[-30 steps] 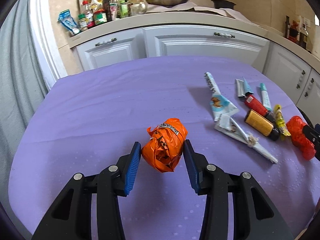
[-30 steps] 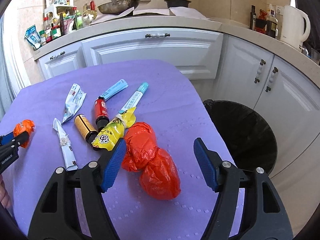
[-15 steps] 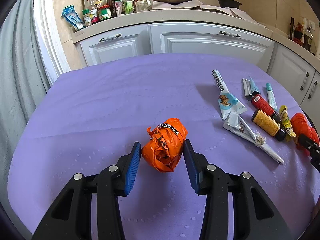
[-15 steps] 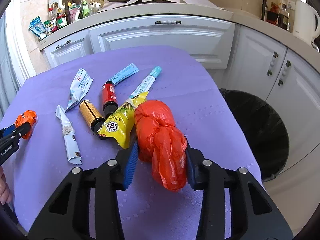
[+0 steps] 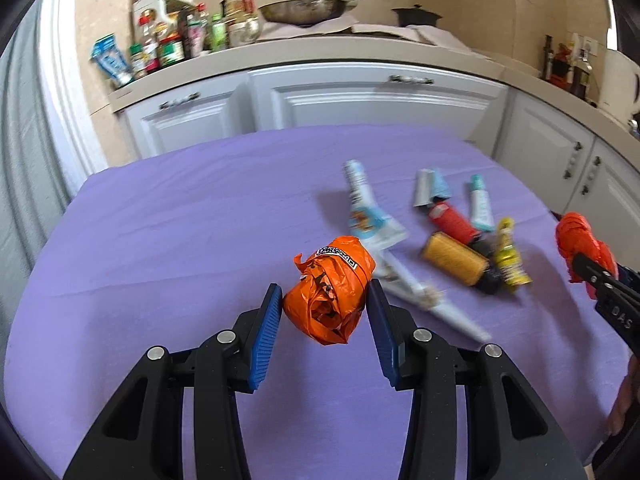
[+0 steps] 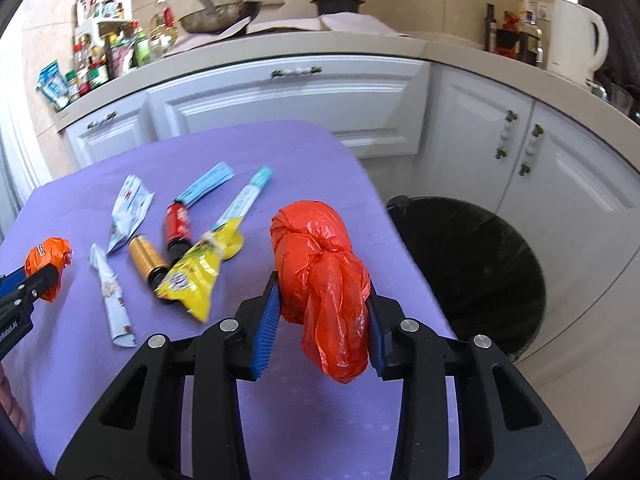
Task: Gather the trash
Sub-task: 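Grasp the red plastic bags with the right tool while the left tool holds the orange bag, then carry both bags over the black bin and open both tools to drop them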
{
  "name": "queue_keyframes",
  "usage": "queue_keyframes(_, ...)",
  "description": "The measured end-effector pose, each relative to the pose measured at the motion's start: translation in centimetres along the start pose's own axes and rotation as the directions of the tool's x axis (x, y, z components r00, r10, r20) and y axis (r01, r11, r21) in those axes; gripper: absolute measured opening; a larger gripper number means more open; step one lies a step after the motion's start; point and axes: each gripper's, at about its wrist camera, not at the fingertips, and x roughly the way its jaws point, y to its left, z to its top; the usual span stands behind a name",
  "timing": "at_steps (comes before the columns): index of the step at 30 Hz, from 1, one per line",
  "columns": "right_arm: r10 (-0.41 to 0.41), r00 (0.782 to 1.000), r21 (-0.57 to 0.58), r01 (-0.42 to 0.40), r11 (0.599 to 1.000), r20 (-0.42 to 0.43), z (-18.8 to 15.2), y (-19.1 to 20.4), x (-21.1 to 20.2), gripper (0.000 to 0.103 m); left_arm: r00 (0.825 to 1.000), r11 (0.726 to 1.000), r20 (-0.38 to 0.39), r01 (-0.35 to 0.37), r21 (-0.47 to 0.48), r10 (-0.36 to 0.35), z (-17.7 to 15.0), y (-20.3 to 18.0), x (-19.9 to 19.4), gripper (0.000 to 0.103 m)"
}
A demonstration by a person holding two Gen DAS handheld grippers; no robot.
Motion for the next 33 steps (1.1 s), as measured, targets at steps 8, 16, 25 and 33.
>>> queue_keyframes(8,-0.092,0.995,0.056,0.09,0.994,0.03,0.5,-3.9,-0.5,0.036,0.994,0.993,0.05,0.094,0.069,-0.097,1.8,-5.8,-0.4,0.044)
queue_keyframes(16,-0.175,0.984,0.12,0.169,0.978,0.043,0.7,-8.6,-0.5,0.036,0.982,0.976,0.071,0.166,0.143,-0.178,3.3,-11.9,0.1,0.044)
queue_keyframes(25,-0.236,0.97,0.162,0.224,0.961,0.056,1.1,-13.0,-0.3,0.037,0.971,0.954,0.071,0.208,0.215,-0.228,4.4,-18.9,1.4,0.044)
queue_keyframes(33,-0.266,0.963,0.186,0.251,0.95,0.055,1.2,-16.0,0.6,0.037,0.969,0.941,0.049,0.222,0.254,-0.242,5.0,-23.4,3.1,0.044)
